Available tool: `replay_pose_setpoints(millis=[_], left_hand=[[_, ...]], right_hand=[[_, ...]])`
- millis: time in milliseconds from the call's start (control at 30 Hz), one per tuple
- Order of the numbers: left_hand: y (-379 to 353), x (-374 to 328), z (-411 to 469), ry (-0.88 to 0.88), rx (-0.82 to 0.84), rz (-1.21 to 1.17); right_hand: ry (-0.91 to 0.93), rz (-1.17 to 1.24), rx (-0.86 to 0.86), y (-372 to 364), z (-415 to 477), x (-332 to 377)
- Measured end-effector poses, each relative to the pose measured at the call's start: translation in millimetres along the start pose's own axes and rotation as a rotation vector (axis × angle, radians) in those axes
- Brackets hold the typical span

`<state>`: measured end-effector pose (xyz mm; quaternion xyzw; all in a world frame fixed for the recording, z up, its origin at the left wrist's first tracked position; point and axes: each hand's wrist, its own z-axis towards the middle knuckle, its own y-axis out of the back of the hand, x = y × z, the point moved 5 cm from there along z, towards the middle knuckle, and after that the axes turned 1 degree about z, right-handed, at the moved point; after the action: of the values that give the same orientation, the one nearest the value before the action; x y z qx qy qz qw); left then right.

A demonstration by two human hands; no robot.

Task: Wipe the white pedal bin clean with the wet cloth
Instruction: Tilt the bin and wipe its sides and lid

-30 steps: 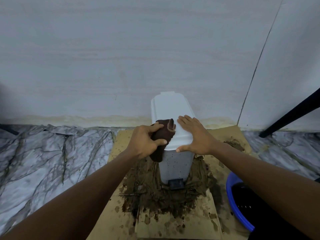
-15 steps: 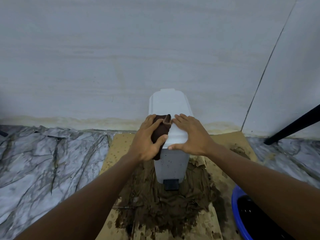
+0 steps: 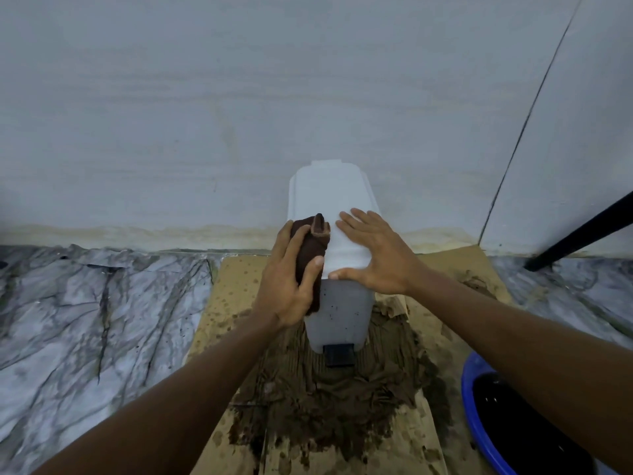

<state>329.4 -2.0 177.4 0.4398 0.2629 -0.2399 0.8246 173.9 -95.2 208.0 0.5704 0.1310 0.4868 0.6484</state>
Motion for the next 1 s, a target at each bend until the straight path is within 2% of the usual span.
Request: replay_pose_setpoints(millis=[300,500,633,767,1000], left_hand=[[-4,8,61,-0.015,-0.349,-0.219],[-51,44,52,-0.126,-0.312,-0.122],[-66,52,53,-0.137,-0.362,-0.137],[-70,60,53,-0.082,-0.350,-0.229],[-62,59,30,0.018,-0.328,-0.291]], right_hand=[[-0.137,0.157,-0.049,33,75,-28],[-0.093,0.216,-0.108,13,97,-52],[-0.014,0.265,-0.241,7,96,-58],[0.007,0.283,-0.267,6,93,-61],[0.114,0.167,-0.250,-10,70,-55]])
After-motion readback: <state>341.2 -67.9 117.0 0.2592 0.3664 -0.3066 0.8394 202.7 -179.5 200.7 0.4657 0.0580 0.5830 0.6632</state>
